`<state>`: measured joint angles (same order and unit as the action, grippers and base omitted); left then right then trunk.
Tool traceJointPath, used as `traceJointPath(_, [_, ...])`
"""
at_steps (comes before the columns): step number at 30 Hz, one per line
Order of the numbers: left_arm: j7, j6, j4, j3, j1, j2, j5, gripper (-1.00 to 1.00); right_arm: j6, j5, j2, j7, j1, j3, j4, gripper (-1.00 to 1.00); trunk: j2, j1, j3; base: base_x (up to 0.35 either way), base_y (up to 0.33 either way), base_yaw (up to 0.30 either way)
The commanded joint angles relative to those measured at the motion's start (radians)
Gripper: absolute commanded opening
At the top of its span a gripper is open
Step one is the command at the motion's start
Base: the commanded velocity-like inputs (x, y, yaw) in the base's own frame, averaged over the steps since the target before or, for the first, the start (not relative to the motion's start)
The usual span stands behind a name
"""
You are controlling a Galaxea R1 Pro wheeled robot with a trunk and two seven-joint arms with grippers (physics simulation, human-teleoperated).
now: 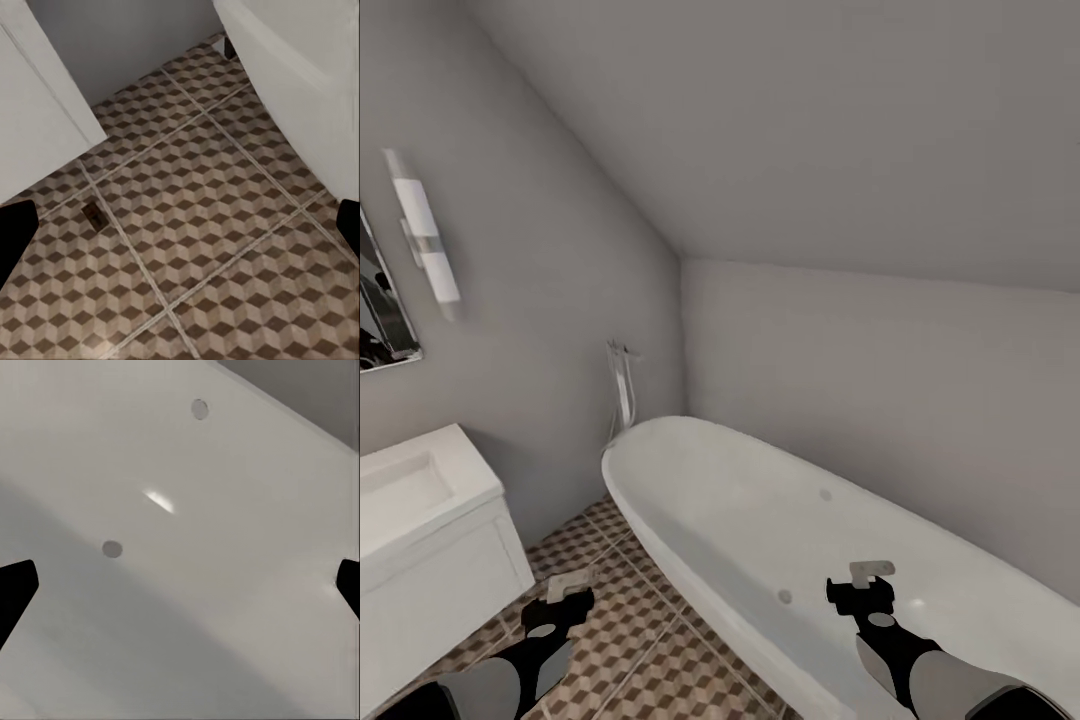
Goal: Take the four mousetraps from the cabinet in the bathroom and place them on the bathroom floor. Make sure all four end up on the same floor surface, and ensure that at least two of them are either under or directly next to the same bathroom sink.
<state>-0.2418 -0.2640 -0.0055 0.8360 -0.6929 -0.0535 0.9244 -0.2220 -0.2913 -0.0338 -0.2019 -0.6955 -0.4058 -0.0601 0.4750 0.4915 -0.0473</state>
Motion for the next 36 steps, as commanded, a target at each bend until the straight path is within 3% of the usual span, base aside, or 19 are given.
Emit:
traceJointPath(1, [-0.004,-0.001,-0.001,0.009,0.000,0.000,0.005,1.00,-0.002,-0.009,0.000,-0.002,-0.001,-0.008,0.000,1.00,-0.005,-0.003,0.002,0.000,0.000,-0.285])
traceJointPath(11, [-0.004,-0.001,-0.001,0.008,0.000,0.000,0.005,1.00,-0.002,-0.009,0.000,-0.002,-0.001,-0.008,0.000,1.00,-0.075,-0.042,0.038,0.000,0.000,-0.285])
traceJointPath(36, [-0.002,0.000,-0.001,0.008,0.000,-0.001,0.005,1.00,-0.002,-0.009,0.001,-0.002,-0.001,-0.008,0.000,1.00,-0.075,-0.042,0.052,0.000,0.000,-0.285])
